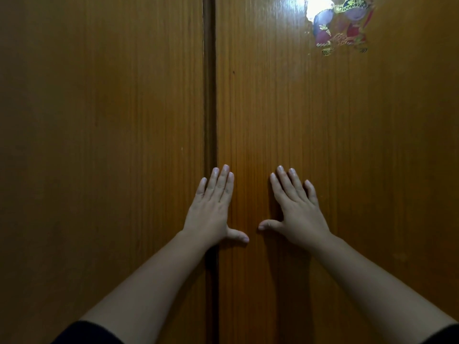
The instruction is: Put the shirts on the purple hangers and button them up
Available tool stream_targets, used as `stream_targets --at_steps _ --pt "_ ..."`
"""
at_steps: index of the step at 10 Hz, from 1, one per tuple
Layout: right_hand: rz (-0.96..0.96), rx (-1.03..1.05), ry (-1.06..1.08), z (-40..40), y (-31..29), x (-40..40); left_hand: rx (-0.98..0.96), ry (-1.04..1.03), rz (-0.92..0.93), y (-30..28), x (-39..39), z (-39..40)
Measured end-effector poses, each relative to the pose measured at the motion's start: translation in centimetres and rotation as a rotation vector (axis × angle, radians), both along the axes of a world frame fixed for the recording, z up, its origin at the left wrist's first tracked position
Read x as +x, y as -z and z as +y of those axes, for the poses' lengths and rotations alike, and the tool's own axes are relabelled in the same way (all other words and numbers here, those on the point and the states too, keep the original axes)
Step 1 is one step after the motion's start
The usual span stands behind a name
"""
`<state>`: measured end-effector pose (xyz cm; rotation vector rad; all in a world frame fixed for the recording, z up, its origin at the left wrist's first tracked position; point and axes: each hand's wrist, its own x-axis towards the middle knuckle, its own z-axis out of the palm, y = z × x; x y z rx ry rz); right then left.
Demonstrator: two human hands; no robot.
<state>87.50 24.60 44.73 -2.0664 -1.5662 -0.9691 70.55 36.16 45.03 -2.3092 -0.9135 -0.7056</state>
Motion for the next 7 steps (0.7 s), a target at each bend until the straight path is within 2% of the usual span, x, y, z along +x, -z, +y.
stream_targets --at_steps 4,6,7 --pt "0.004 0.006 -0.039 0.6 0.1 0.5 -0.025 -0.016 0.025 -0.2 0.1 0.5" --pt "0.017 -0.039 0.013 -0.4 -0.5 -1.0 -0.082 -0.013 0.009 -1.0 -0.1 -1.0" --pt "0.23 0.0 -0.071 -2.7 -1.7 -1.7 -0.092 0.039 0.023 -0.3 -1.1 -2.6"
